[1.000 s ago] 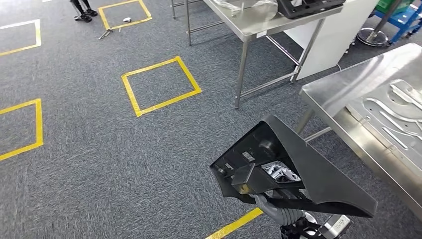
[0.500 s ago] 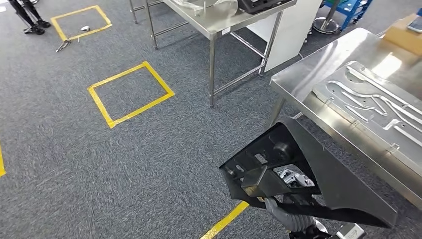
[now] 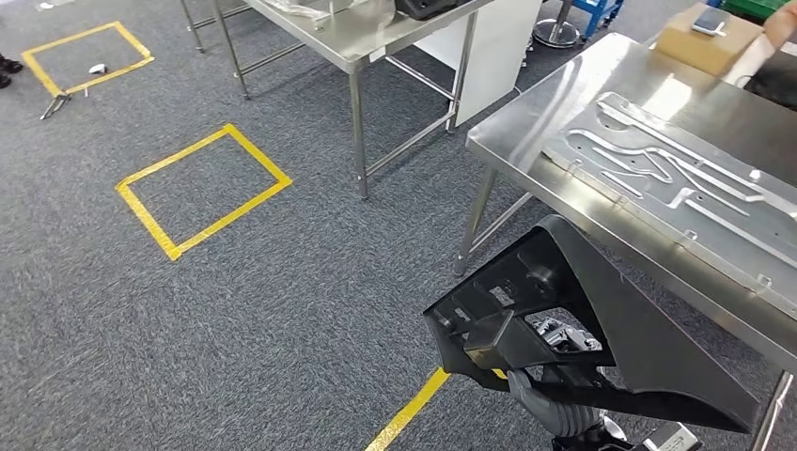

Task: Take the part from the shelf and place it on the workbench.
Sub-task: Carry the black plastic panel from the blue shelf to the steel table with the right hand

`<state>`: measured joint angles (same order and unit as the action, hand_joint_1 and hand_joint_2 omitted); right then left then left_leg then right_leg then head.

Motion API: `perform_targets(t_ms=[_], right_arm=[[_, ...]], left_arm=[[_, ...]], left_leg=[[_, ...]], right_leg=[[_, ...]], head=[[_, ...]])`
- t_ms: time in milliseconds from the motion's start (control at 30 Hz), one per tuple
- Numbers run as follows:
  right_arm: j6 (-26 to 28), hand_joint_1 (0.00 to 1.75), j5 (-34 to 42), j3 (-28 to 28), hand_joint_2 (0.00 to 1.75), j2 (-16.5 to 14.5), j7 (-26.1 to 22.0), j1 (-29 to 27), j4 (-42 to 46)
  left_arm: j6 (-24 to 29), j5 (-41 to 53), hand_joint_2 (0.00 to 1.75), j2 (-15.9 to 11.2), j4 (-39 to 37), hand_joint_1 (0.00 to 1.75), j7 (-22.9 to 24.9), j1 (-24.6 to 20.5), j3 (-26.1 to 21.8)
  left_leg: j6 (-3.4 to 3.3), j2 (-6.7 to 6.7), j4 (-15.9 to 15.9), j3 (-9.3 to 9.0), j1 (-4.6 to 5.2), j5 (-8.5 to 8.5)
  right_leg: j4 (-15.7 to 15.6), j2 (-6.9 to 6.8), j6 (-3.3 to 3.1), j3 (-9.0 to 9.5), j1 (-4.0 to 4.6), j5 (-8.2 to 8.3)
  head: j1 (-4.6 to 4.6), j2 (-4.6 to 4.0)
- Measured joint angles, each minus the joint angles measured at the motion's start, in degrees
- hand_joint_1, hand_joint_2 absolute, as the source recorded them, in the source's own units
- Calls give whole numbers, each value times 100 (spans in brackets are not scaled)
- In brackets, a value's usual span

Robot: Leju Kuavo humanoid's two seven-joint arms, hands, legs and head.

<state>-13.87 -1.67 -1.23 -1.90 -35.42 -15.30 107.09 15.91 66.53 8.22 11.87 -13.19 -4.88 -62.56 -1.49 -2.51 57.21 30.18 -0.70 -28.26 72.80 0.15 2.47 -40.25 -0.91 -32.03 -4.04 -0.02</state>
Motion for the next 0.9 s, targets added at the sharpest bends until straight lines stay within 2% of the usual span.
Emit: perform_targets(t_ms=[33,67,100,133,167,200,233,267,300,333,367,400,467,500,533,600,667,700,733,800,833,867,900], right_arm=[[1,175,-1,7,175,0,1,0,7],[2,175,-5,13,175,0,3,16,29],[3,175,-10,18,175,-4,13,37,65],[5,175,-16,20,175,-13,26,68,104],[6,175,-24,19,175,-27,42,114,142],[6,175,-31,16,175,-48,60,156,163],[6,175,-38,13,175,-68,75,197,174],[6,175,-45,9,175,-85,92,229,178],[3,175,-50,8,175,-97,115,249,180],[-2,175,-55,8,175,-105,138,263,183],[-13,175,-58,8,175,-113,159,283,184],[-33,175,-61,7,175,-120,179,308,185],[-87,175,-62,-3,175,-132,205,364,184],[-114,175,-63,-14,175,-136,216,385,183],[-137,175,-64,-25,175,-137,222,399,181],[-161,175,-66,-39,175,-139,228,408,178],[-168,175,-66,-40,175,-139,228,417,175],[-171,175,-66,-40,175,-139,228,430,173],[-176,175,-65,-42,175,-139,228,441,172],[-192,175,-65,-45,175,-139,227,455,159],[-201,175,-64,-46,175,-138,226,455,144],[-208,175,-63,-47,175,-138,224,458,127],[-213,175,-61,-47,175,-138,221,465,109]], left_arm=[[0,1,175,0,0,0,8,-11,7],[-2,2,175,1,0,0,25,-22,16],[-14,9,175,-1,0,0,40,-43,37],[-26,16,175,-4,0,0,51,-60,58],[-39,23,175,-8,0,0,60,-75,79],[-52,29,175,-13,0,0,60,-84,95],[-56,29,175,-16,0,0,59,-79,99],[-58,28,175,-17,0,0,60,-72,103],[-61,25,175,-18,0,0,59,-65,106],[-61,19,175,-19,0,0,56,-60,109],[-60,8,175,-22,0,0,48,-59,110],[-59,-11,175,-27,0,0,36,-60,110],[-60,-49,175,-41,0,0,-2,-57,110],[-62,-66,175,-46,0,0,-19,-54,110],[-64,-79,175,-49,0,0,-33,-53,110],[-66,-99,175,-53,0,0,-45,-59,109],[-67,-107,175,-57,0,0,-51,-66,109],[-68,-105,175,-57,0,0,-54,-64,109],[-68,-105,175,-59,0,0,-56,-58,109],[-68,-108,175,-63,0,0,-56,-42,108],[-68,-113,175,-64,0,0,-56,-40,108],[-68,-118,175,-66,0,0,-57,-43,108],[-68,-123,175,-66,0,0,-57,-47,108]], left_leg=[[7,-49,0,-12,2,-8],[30,-110,6,-26,19,-25],[83,-165,20,-43,30,-61],[136,-142,78,-41,40,-127],[189,-80,234,7,47,-250],[229,20,502,112,35,-422],[242,128,875,274,28,-618],[254,175,1279,458,21,-795],[265,192,1580,602,14,-884],[274,198,1699,669,7,-864],[278,203,1575,625,-3,-721],[279,234,1246,486,-17,-497],[271,451,475,161,-53,-142],[256,552,249,68,-63,-72],[232,614,155,33,-59,-67],[154,541,133,34,-40,-50],[67,425,86,31,-41,-8],[34,360,63,30,-47,9],[17,296,58,32,-38,12],[2,155,61,41,-22,7],[-2,87,64,41,-17,2],[-2,24,66,36,-12,-6],[3,-32,67,23,-7,-17]], right_leg=[[-341,-47,-11,190,2,175],[-765,-147,-48,415,24,324],[-1160,-195,-115,613,30,458],[-1403,-212,-186,724,33,521],[-1543,-195,-256,776,35,544],[-1562,-106,-303,770,18,562],[-1564,-51,-319,765,17,566],[-1561,8,-326,761,18,569],[-1557,73,-328,759,19,570],[-1550,139,-327,759,17,570],[-1539,210,-323,762,13,569],[-1522,281,-313,765,8,564],[-1463,416,-268,744,4,544],[-1435,474,-234,719,7,543],[-1420,526,-198,689,6,551],[-1424,598,-120,642,-12,580],[-1294,397,-63,568,-11,490],[-1073,244,-45,467,-4,353],[-748,102,-32,318,3,175],[-18,22,-13,-23,1,-129],[156,15,-11,-101,0,-148],[106,5,-16,-68,0,-56],[-174,-28,-34,81,5,123]], head=[[0,0],[-1,0],[-1,0],[-1,0],[-1,0],[-1,0],[-1,0],[-1,0],[0,0],[0,0],[0,0],[0,0],[0,0],[0,0],[0,0],[0,0],[1,0],[1,0],[1,0],[0,0],[0,0],[0,0],[0,0]])
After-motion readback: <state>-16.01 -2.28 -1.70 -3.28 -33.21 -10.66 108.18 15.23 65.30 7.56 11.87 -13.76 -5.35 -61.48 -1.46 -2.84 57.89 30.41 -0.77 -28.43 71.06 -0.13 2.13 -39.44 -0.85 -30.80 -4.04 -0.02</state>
